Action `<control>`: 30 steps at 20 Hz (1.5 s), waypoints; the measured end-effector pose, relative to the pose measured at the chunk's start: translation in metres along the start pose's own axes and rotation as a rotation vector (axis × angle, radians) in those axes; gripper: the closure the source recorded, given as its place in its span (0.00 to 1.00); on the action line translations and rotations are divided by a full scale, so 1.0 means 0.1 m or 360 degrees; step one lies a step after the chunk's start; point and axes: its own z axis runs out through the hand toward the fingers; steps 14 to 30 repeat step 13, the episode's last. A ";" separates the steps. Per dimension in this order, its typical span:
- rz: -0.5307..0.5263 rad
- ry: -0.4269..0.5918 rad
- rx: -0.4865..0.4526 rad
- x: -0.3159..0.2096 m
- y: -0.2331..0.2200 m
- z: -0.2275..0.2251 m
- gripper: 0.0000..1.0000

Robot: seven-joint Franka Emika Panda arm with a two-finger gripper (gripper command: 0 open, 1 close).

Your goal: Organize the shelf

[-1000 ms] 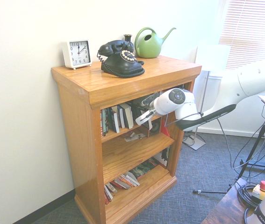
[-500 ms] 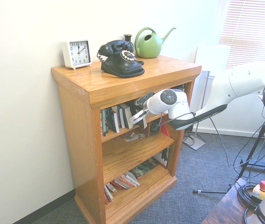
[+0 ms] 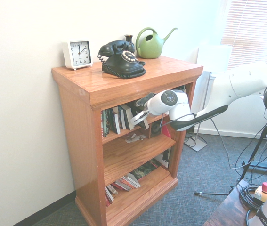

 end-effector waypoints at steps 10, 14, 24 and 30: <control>-0.0031 -0.0048 0.0006 -0.24 0.32 -0.42 0.00; -0.0020 -0.0063 0.0034 -0.31 0.49 -0.68 0.00; -0.0020 -0.0063 0.0034 -0.31 0.49 -0.68 0.00; -0.0020 -0.0063 0.0034 -0.31 0.49 -0.68 0.00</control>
